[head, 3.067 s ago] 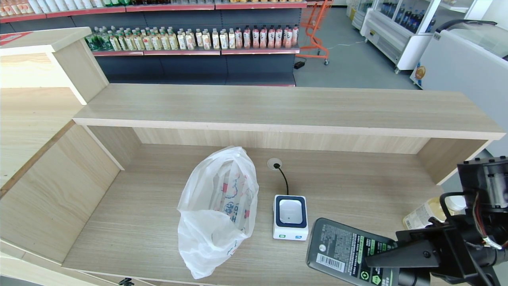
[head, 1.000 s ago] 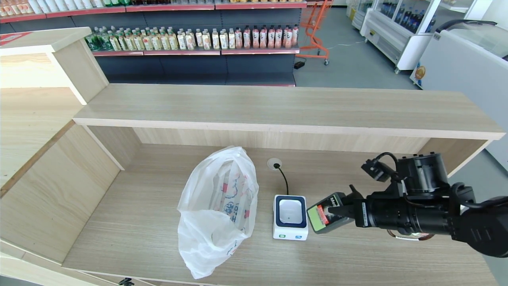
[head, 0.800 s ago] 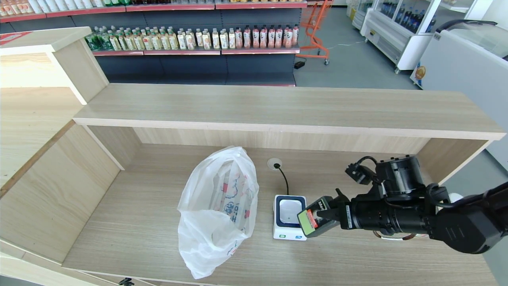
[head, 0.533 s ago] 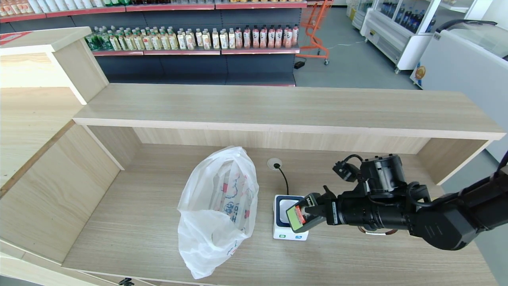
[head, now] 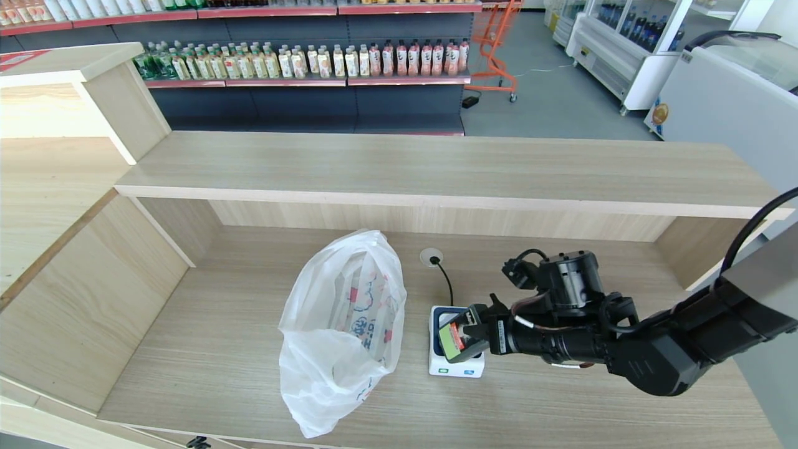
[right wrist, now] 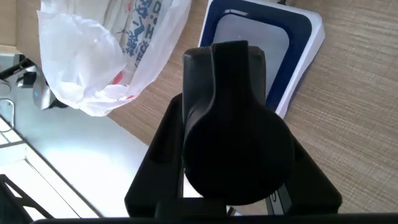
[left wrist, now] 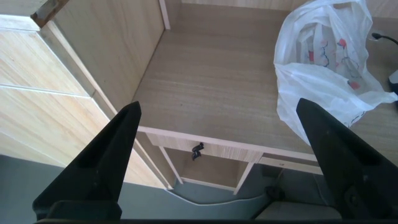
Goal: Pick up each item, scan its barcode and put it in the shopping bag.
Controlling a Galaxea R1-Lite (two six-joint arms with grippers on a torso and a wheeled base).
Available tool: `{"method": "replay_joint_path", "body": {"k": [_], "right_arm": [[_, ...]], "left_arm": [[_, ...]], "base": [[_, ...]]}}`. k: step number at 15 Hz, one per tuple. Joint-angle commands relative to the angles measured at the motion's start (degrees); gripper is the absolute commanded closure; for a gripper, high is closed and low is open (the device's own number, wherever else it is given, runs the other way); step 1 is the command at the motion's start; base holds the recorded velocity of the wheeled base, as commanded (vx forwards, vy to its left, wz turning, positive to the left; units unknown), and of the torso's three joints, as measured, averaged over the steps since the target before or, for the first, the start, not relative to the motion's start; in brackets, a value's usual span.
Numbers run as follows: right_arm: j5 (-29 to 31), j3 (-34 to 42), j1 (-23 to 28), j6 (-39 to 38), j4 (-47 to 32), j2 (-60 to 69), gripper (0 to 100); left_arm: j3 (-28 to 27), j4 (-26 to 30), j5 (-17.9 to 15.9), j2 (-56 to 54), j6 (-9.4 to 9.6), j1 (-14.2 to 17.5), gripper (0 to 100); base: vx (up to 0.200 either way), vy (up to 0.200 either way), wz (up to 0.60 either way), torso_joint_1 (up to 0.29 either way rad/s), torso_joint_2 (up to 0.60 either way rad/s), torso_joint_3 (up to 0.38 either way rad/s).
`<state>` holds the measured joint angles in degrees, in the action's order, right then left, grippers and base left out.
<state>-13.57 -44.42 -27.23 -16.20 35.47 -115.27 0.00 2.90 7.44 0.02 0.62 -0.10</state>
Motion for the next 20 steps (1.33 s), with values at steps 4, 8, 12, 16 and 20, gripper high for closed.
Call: {"method": "replay_joint_path", "body": {"k": [4, 8, 12, 16, 20], "right_arm": [[-0.5, -0.6, -0.3, -1.1, 0.1, 1.9, 100], [-9.8, -0.2, -0.8, 2.4, 2.4, 19.4, 100], [-9.9, 8.6, 1.6, 23.8, 2.8, 25.5, 100], [-9.8, 14.4, 1.6, 25.2, 5.7, 29.6, 100], [-9.7, 14.5, 1.6, 25.1, 5.7, 30.3, 100]], "left_arm": [[0.0, 0.0, 0.0, 0.0, -0.01, 0.0, 0], [0.0, 0.0, 0.0, 0.0, -0.01, 0.0, 0], [0.0, 0.0, 0.0, 0.0, -0.01, 0.1, 0], [0.0, 0.0, 0.0, 0.0, -0.01, 0.0, 0], [0.0, 0.0, -0.1, 0.0, 0.08, 0.0, 0]], "base": [[0.0, 0.0, 0.0, 0.0, 0.0, 0.0], [0.0, 0.0, 0.0, 0.0, 0.0, 0.0], [0.0, 0.0, 0.0, 0.0, 0.0, 0.0], [0.0, 0.0, 0.0, 0.0, 0.0, 0.0], [0.0, 0.0, 0.0, 0.0, 0.0, 0.0]]}}
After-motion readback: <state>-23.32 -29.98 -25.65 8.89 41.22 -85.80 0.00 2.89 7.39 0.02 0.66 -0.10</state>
